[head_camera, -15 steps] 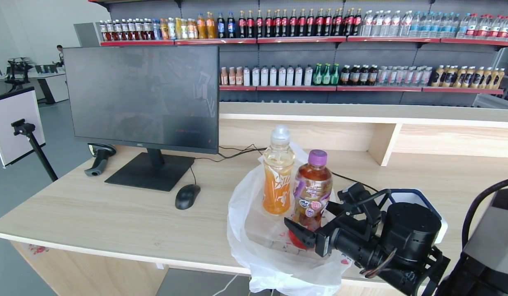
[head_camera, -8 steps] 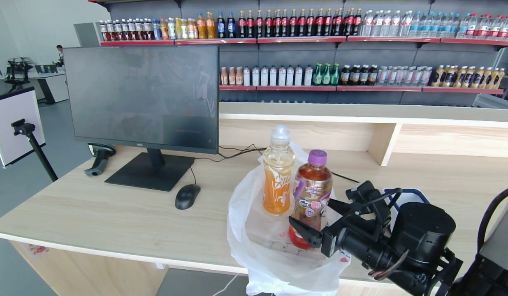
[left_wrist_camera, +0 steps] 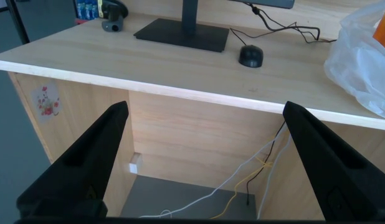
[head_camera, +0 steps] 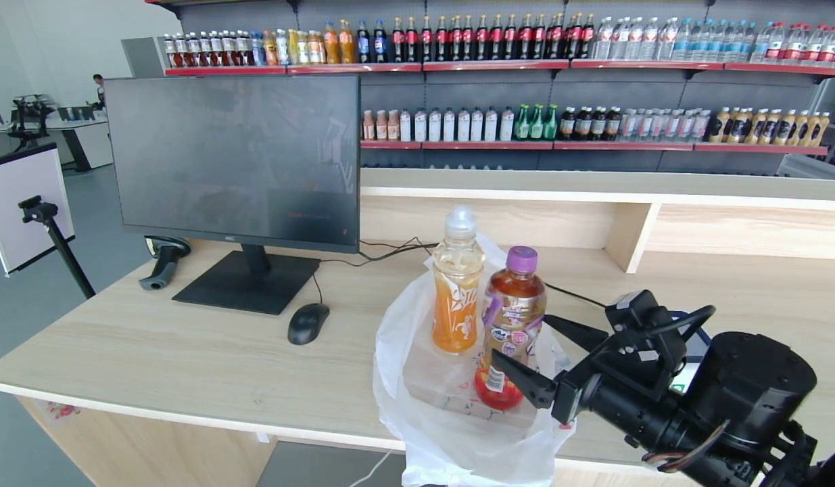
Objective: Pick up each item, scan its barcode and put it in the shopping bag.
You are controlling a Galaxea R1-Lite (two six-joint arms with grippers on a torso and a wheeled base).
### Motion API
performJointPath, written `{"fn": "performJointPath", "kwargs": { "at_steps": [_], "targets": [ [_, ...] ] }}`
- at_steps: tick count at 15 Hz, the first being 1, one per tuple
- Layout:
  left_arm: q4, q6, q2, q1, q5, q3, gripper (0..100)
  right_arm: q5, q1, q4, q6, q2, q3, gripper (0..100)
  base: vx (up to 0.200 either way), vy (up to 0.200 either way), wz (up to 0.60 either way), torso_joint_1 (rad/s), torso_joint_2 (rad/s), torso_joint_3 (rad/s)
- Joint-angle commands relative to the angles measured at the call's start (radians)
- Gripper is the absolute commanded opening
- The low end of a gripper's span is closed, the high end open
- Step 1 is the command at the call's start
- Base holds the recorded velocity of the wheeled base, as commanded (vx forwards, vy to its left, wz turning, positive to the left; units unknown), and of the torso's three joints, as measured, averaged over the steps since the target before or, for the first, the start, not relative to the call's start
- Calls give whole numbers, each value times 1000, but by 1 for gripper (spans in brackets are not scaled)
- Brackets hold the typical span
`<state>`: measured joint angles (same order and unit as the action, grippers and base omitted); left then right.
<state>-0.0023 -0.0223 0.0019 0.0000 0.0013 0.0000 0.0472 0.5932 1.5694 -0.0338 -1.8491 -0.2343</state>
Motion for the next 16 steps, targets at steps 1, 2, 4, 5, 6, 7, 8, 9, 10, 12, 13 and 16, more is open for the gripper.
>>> {"fn": "performJointPath", "kwargs": {
  "at_steps": [1, 2, 4, 5, 6, 7, 8, 9, 10, 12, 13, 16],
  "targets": [
    [1, -1, 0, 0, 0, 0, 100, 0, 0, 1, 2, 117, 78, 100, 0, 0, 0, 0, 0, 0],
    [1, -2, 0, 0, 0, 0, 100, 0, 0, 1, 3, 188, 135, 100, 0, 0, 0, 0, 0, 0],
    [1, -1, 0, 0, 0, 0, 100, 0, -3, 1, -1, 354, 234, 100, 0, 0, 0, 0, 0, 0],
    [1, 1, 0, 0, 0, 0, 100, -10, -35, 1, -15, 424, 234, 100, 0, 0, 0, 0, 0, 0],
    [-1, 1, 0, 0, 0, 0, 100, -38, -89, 1, -32, 502, 234, 100, 0, 0, 0, 0, 0, 0],
    [1, 1, 0, 0, 0, 0, 100, -50, -112, 1, -40, 548, 234, 100, 0, 0, 0, 0, 0, 0],
    [1, 1, 0, 0, 0, 0, 100, -53, -145, -80, -52, 653, 234, 100, 0, 0, 0, 0, 0, 0],
    [1, 1, 0, 0, 0, 0, 100, -53, -168, -190, -52, 749, 234, 100, 0, 0, 0, 0, 0, 0],
    [1, 1, 0, 0, 0, 0, 100, -53, -176, -358, -49, 874, 234, 100, 0, 0, 0, 0, 0, 0],
    [1, 1, 0, 0, 0, 0, 100, -38, -171, -845, -26, 1206, 233, 100, 0, 0, 0, 0, 0, 0],
    [1, 1, 0, 0, 0, 0, 100, -18, -167, -1078, 6, 1366, 228, 100, 0, 0, 0, 0, 0, 0],
    [1, -2, 0, 0, 0, 0, 100, -30, -171, -1652, 78, 1714, 150, 100, 0, 0, 0, 0, 0, 0]
  ]
}}
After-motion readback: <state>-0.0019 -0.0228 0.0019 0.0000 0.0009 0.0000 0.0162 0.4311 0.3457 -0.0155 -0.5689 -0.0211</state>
